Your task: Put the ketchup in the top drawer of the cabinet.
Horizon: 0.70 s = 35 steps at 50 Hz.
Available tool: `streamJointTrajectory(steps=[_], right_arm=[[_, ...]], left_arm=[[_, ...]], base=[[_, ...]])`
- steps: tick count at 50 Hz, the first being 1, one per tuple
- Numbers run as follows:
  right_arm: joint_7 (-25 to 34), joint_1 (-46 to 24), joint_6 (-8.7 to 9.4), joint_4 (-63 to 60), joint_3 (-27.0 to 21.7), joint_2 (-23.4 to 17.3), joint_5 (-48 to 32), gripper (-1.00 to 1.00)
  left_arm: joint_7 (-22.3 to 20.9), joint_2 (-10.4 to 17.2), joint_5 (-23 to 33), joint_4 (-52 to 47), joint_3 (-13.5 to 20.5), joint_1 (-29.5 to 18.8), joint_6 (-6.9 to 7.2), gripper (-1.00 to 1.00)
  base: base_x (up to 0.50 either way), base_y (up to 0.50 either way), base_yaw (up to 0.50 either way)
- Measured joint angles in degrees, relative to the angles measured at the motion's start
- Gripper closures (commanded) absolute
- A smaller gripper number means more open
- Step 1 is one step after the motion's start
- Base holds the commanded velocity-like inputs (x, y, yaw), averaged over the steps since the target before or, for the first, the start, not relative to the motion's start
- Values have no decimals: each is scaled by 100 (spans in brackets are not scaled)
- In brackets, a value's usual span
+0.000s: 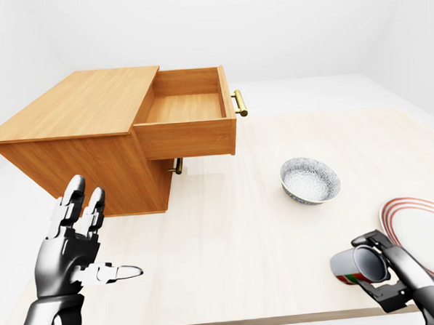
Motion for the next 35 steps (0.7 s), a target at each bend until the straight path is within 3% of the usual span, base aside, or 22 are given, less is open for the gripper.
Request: streamJointTrajectory(steps=[13, 24, 35], right_arm=[[0, 47, 0, -480, -42, 96, -155, 100], [0, -236, 0, -2230, -54, 138, -677, 100], [0, -883, 0, -3934, 322, -219, -1601, 100]], left_arm=[[3, 3, 7, -22, -18, 32, -14, -100], [-12, 0, -16, -58, 6, 43, 4, -100], [-32, -9, -48, -90, 49, 33, 44, -100]], base=[[0, 0, 0], [0, 0, 0], [0, 0, 0]])
